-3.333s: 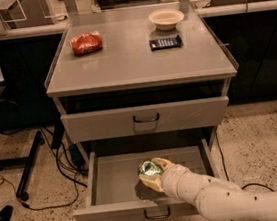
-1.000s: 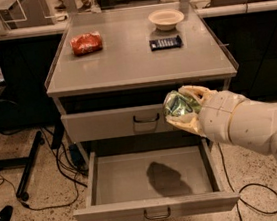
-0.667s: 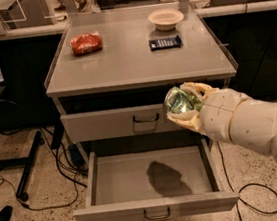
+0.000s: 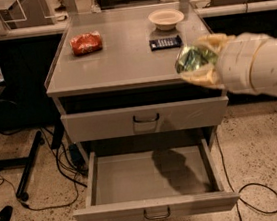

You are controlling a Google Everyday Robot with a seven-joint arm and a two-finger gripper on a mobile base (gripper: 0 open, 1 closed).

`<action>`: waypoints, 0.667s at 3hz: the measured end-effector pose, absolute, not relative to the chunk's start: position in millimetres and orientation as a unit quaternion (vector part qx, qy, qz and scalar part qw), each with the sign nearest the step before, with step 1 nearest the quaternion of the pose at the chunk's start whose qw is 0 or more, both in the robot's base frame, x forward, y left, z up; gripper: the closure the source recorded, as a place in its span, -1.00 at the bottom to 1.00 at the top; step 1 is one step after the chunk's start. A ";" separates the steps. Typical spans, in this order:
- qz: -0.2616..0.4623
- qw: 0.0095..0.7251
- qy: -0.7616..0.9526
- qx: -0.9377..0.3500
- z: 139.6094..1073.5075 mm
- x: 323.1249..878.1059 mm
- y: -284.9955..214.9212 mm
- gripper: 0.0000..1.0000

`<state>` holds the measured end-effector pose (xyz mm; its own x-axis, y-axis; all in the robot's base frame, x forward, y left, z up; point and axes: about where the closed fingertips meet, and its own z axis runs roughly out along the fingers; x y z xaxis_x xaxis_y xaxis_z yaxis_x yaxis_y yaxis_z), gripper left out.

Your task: Pick green can from middle drawer and place on counter

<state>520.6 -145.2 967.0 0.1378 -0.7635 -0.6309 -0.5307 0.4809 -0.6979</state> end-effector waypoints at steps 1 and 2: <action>-0.123 0.576 0.642 -0.491 1008.8 560.9 -170.2 1.00; -0.116 0.599 0.640 -0.467 1026.8 605.7 -183.3 1.00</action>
Offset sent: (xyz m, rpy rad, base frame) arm 0.1443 -0.0562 0.0814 0.1451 -0.1136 -0.0655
